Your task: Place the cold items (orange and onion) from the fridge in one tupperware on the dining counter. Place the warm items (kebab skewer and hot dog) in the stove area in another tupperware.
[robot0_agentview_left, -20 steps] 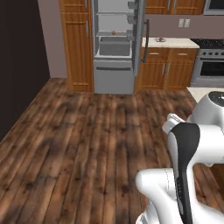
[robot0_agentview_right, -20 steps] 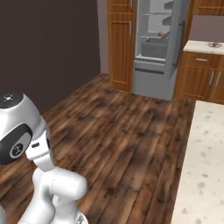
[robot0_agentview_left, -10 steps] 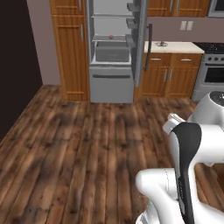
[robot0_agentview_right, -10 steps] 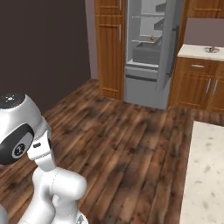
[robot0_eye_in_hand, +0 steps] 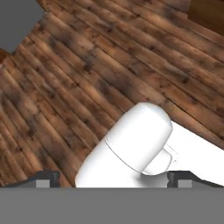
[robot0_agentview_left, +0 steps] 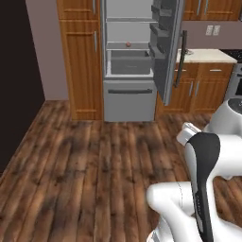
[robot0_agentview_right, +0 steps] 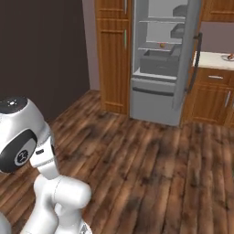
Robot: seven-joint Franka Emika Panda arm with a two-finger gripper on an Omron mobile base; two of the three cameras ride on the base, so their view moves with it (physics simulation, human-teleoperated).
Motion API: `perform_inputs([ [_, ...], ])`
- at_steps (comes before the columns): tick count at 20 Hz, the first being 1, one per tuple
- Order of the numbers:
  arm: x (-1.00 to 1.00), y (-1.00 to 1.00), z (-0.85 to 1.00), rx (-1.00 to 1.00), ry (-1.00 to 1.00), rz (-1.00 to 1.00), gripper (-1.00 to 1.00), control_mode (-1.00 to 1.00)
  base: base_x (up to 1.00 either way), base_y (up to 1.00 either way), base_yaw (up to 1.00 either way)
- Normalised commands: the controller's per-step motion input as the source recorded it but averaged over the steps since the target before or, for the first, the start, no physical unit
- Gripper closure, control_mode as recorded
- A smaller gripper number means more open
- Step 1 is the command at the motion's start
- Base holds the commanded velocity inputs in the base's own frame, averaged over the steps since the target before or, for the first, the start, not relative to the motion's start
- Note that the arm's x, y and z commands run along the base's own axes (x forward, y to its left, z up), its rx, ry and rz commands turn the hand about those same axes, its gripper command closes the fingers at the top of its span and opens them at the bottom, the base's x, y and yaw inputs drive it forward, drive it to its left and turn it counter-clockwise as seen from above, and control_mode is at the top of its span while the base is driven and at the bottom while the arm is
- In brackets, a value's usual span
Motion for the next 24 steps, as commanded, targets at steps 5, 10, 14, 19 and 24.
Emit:
perform_inputs([
  [5, 0.00, 0.00, 0.00, 0.00, 0.00, 0.00, -1.00, 1.00, 1.00, 0.77, -0.17],
  [10, 0.00, 0.00, 0.00, 0.00, 0.00, 0.00, -1.00, 1.00, 1.00, 0.42, -0.13],
  [14, 0.00, 0.00, 0.00, 0.00, 0.00, 0.00, -1.00, 1.00, 1.00, 0.09, -0.03],
  [19, 0.00, 0.00, 0.00, 0.00, 0.00, 0.00, -1.00, 1.00, 1.00, 0.00, 0.00],
  [24, 0.00, 0.00, 0.00, 0.00, 0.00, 0.00, -1.00, 1.00, 1.00, 0.00, 0.00],
])
